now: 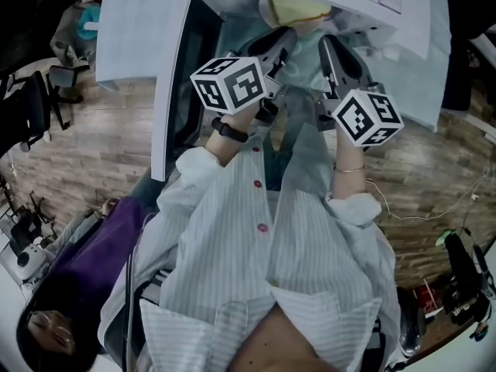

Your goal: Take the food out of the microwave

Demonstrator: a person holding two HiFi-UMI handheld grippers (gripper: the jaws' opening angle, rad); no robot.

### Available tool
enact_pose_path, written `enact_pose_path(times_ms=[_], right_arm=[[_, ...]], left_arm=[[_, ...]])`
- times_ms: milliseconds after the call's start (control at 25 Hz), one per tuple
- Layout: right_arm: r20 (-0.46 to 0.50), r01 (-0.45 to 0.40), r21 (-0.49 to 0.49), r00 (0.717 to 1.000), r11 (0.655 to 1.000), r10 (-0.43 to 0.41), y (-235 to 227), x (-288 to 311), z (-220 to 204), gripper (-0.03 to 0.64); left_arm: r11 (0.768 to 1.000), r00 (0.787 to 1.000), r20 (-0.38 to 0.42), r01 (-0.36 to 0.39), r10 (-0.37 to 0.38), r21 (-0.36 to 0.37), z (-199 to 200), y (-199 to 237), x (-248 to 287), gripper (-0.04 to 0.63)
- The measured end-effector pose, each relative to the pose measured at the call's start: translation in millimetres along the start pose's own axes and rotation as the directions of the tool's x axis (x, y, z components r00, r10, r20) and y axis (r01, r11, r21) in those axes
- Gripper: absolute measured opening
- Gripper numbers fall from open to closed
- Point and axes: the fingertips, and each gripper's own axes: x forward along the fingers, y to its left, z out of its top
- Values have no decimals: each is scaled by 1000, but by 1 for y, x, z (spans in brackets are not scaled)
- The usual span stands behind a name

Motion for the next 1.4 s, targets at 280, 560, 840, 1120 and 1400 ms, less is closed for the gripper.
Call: enact_pose_path(times_ms=[280, 560, 840, 1120, 1400], right_arm=[[-37, -7, 106, 999, 994, 11, -15, 9, -18, 110], [-72, 3, 209, 997, 978, 13, -26, 18, -38, 137], [-113, 20, 291, 993, 957, 14, -39, 28, -58, 167], [-129, 35, 378, 992, 925, 16, -53, 37, -73, 175], [-135, 47, 442, 991, 896, 15, -58, 44, -82, 175]], left_arm=[[996, 1000, -17, -11, 9, -89, -12, 18, 7, 101], [987, 999, -36, -46, 41, -156, -24, 36, 6, 133], [973, 997, -45, -71, 63, -218, -34, 50, 10, 168], [953, 995, -33, -101, 95, -287, -38, 70, 18, 183], [934, 992, -23, -121, 120, -335, -37, 85, 21, 183]])
